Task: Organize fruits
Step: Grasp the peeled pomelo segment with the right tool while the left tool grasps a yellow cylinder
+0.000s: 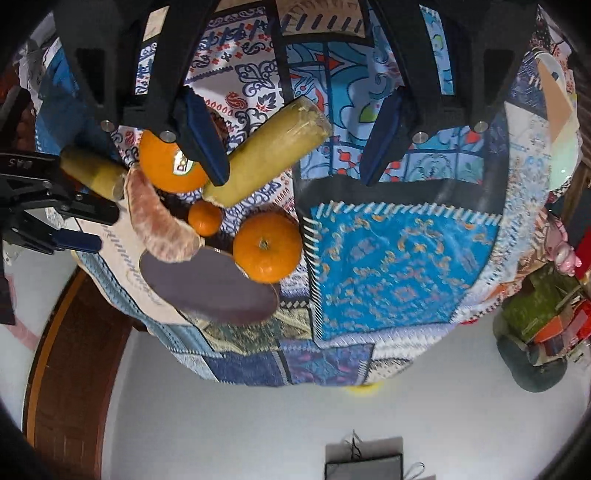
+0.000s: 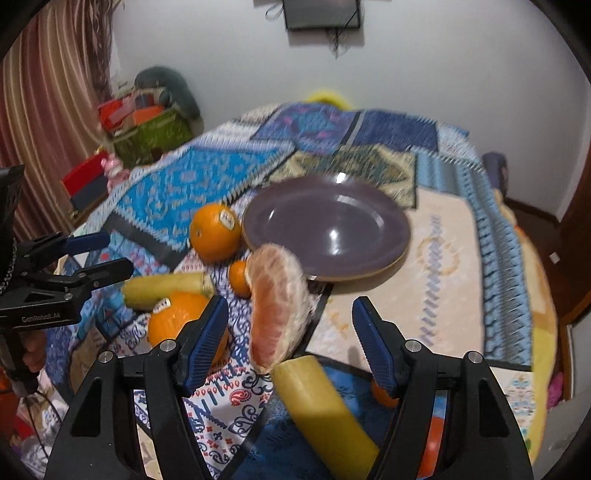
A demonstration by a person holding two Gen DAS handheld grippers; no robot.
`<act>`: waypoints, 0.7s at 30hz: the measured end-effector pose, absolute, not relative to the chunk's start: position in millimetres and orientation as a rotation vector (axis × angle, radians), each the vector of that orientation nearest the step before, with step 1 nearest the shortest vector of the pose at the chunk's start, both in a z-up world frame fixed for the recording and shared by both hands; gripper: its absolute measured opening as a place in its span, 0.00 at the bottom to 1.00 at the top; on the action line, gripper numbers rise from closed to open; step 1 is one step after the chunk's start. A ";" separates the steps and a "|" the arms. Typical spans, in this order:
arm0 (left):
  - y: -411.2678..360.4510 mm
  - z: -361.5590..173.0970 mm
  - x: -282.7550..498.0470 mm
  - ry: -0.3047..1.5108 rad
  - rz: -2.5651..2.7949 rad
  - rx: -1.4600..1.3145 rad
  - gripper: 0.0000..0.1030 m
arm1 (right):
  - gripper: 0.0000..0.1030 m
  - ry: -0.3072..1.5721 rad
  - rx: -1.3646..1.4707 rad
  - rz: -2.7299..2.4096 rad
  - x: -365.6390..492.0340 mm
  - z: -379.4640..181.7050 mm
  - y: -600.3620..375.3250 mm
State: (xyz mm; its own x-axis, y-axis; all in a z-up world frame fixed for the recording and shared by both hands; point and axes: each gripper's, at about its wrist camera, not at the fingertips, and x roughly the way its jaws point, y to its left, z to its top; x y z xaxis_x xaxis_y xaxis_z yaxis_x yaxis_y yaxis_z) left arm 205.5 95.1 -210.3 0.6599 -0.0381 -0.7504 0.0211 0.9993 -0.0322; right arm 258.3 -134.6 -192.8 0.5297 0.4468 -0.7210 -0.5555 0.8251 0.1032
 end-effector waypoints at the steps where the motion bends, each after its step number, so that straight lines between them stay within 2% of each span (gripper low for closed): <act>1: 94.7 -213.9 207.8 0.858 -0.040 -0.023 0.72 | 0.64 0.833 -0.151 0.599 261.5 -198.2 -132.0; 3: 94.9 -221.5 211.7 0.874 -0.056 -0.032 0.71 | 0.65 0.857 -0.162 0.592 267.0 -207.1 -128.3; 5: 94.5 -228.0 214.5 0.890 -0.075 -0.039 0.52 | 0.64 0.879 -0.166 0.594 271.6 -215.1 -124.8; 6: 94.4 -231.9 215.9 0.905 -0.090 -0.044 0.49 | 0.64 0.892 -0.164 0.600 273.5 -218.4 -123.1; 11: 92.2 -239.0 219.0 0.909 -0.149 -0.060 0.49 | 0.61 0.950 -0.136 0.636 280.6 -232.7 -116.6; 16: 90.5 -243.6 219.9 0.908 -0.157 -0.051 0.54 | 0.59 0.979 -0.107 0.645 287.7 -240.6 -113.5; 17: 89.4 -243.7 218.0 0.908 -0.148 -0.049 0.53 | 0.54 0.980 -0.110 0.643 289.0 -241.8 -112.8; 18: 88.5 -244.1 216.6 0.906 -0.142 -0.041 0.53 | 0.44 0.979 -0.121 0.638 289.9 -242.5 -111.7; 21: 87.1 -244.5 208.7 0.897 -0.125 -0.027 0.48 | 0.39 0.974 -0.146 0.646 289.4 -243.8 -108.4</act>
State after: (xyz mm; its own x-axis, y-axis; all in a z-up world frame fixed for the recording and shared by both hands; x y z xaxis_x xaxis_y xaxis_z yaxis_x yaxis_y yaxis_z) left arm 208.7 87.1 -244.5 0.6171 -0.1198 -0.7777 0.0971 0.9924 -0.0758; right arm 289.4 -108.4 -243.8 0.3924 0.4436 -0.8058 -0.5700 0.8048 0.1654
